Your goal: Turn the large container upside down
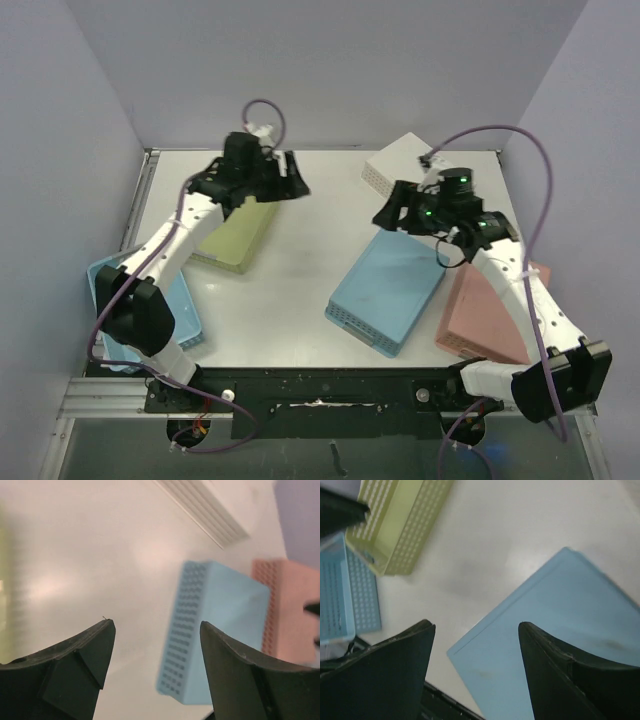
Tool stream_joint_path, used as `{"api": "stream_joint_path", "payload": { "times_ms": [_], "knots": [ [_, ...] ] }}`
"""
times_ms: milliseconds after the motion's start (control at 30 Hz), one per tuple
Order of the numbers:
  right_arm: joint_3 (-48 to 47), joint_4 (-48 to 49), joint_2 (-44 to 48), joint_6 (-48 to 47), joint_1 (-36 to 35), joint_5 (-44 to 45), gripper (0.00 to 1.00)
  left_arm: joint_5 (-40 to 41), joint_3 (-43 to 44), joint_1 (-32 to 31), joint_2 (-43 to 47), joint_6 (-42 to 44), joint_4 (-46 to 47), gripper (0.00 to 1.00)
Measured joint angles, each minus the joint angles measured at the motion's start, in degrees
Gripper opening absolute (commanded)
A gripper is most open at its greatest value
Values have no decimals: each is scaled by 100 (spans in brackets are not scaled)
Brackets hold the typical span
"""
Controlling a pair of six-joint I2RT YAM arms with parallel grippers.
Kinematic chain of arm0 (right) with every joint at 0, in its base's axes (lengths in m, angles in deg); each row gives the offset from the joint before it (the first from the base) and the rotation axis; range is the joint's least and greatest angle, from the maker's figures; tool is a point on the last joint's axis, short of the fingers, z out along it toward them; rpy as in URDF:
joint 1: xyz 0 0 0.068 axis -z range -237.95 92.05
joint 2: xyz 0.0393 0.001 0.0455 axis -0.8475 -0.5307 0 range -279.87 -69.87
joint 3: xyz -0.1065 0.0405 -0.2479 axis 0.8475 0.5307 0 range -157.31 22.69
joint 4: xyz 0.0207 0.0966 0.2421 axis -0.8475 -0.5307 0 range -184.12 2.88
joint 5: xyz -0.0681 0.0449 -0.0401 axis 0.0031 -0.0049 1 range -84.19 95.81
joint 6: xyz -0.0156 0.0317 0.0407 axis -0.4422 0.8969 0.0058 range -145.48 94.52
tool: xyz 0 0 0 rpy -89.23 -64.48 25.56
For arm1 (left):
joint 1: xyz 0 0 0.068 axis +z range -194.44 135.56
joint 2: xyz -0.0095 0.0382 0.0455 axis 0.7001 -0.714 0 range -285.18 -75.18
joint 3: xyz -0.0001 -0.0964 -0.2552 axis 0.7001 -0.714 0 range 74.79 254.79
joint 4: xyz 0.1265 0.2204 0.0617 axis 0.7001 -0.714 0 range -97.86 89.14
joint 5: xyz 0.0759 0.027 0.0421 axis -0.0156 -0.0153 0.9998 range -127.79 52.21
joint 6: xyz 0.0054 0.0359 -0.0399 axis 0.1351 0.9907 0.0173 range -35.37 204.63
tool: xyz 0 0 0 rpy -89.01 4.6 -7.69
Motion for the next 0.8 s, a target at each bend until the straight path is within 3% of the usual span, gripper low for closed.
{"api": "stream_joint_path", "payload": {
  "times_ms": [133,267,400,533,800],
  "knots": [
    [-160,127,-748,101,-1510,278,68,680,-46,1342,286,225,-247,68],
    [-675,144,-1950,195,-2498,525,68,1582,-372,1519,306,691,-367,69],
    [-977,136,-2721,205,-2876,664,67,1869,-710,1335,243,1108,-682,68],
    [-914,83,-3128,201,-2981,734,67,2079,-518,1331,-81,1432,-984,66],
    [168,-85,-2697,245,-2922,970,67,2109,-286,1355,-769,1620,-1176,65]
  ]
}}
